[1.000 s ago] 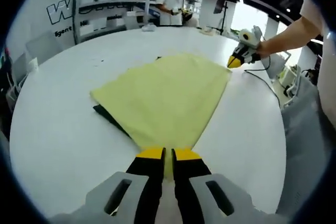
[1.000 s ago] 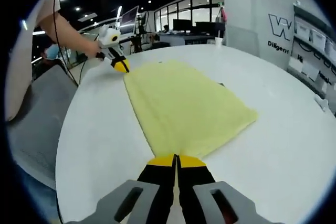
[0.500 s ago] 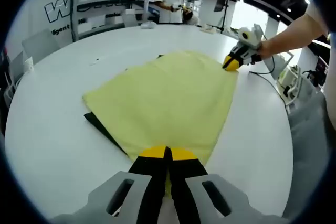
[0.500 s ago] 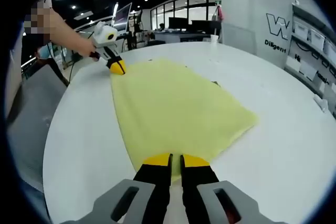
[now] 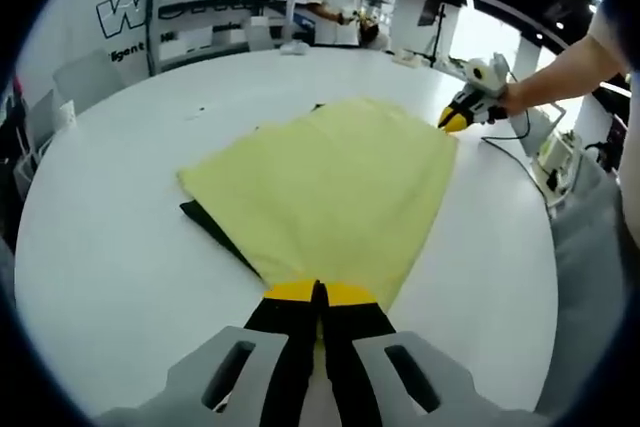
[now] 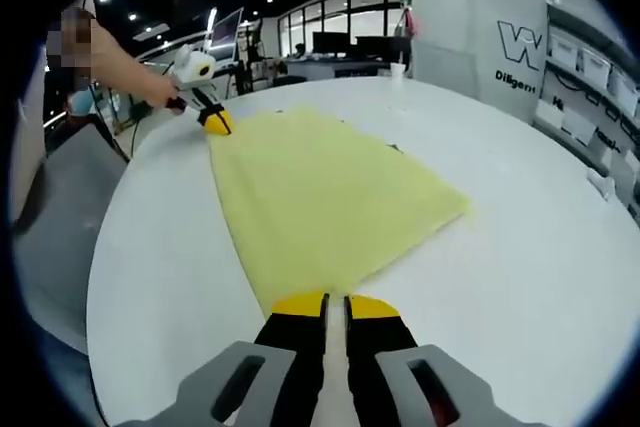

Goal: Fold the garment on the visible template until the final outline fits inside the template.

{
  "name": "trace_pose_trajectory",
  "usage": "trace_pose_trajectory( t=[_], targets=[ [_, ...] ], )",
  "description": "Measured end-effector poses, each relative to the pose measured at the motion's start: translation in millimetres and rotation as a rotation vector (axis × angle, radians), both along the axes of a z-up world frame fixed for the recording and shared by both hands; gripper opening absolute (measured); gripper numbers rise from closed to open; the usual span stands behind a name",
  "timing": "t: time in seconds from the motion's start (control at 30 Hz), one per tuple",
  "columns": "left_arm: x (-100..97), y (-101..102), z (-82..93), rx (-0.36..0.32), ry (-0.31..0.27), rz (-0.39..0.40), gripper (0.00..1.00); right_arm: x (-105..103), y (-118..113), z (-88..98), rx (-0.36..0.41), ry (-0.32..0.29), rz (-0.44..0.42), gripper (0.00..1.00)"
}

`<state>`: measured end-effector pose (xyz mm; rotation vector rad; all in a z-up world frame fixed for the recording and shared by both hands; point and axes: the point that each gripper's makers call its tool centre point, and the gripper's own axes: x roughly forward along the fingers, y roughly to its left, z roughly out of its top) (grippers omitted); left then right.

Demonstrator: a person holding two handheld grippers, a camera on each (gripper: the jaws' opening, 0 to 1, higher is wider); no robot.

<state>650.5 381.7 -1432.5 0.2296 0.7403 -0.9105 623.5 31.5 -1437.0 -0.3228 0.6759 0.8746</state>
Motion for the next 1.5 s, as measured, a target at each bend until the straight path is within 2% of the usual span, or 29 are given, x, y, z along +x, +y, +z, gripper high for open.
trace_pose_trajectory(
  t=[0.1, 0.3, 0.5, 0.67, 0.77, 0.9, 0.97, 1.0, 1.2, 1.3, 1.4, 1.5],
  targets=[
    [-5.7, 6.2, 9.6, -0.006, -0.009, 0.022, 0.05, -10.2, -5.0, 8.2, 0.006, -0.010, -0.007, 0.02],
    [-24.1, 13.2, 33.4, -0.048, -0.033, 0.098, 0.16, -33.1, -0.1, 23.5, 0.033, -0.029, -0.014, 0.07],
    [-51.3, 13.4, 55.1, -0.089, -0.063, 0.167, 0.32, -50.9, 15.4, 43.3, 0.064, -0.052, -0.031, 0.16],
    [-69.2, 22.7, 74.6, -0.119, -0.104, 0.235, 0.50, -67.4, 31.0, 61.2, 0.106, -0.081, -0.062, 0.22],
    [-78.9, 31.8, 87.3, -0.156, -0.115, 0.287, 0.60, -75.0, 38.2, 67.8, 0.127, -0.091, -0.078, 0.28],
    [-98.6, 38.0, 101.1, -0.172, -0.133, 0.331, 0.65, -86.5, 47.5, 78.5, 0.159, -0.110, -0.105, 0.39],
    [-107.5, 37.9, 106.0, -0.174, -0.145, 0.345, 0.67, -91.7, 50.7, 82.9, 0.164, -0.117, -0.121, 0.40],
    [-111.6, 37.5, 107.6, -0.177, -0.148, 0.353, 0.69, -93.9, 52.8, 85.9, 0.174, -0.118, -0.133, 0.43],
    [-141.6, 34.6, 107.1, -0.181, -0.128, 0.402, 0.78, -112.5, 57.2, 93.0, 0.169, -0.119, -0.158, 0.52],
    [-153.9, 35.3, 109.7, -0.183, -0.137, 0.415, 0.83, -120.7, 56.7, 97.3, 0.176, -0.119, -0.180, 0.58],
    [-161.7, 37.8, 113.6, -0.218, -0.122, 0.441, 0.87, -131.0, 56.8, 101.8, 0.172, -0.123, -0.192, 0.60],
    [-166.6, 40.2, 115.8, -0.221, -0.129, 0.448, 0.92, -137.6, 56.7, 105.3, 0.177, -0.124, -0.212, 0.64]
  ],
)
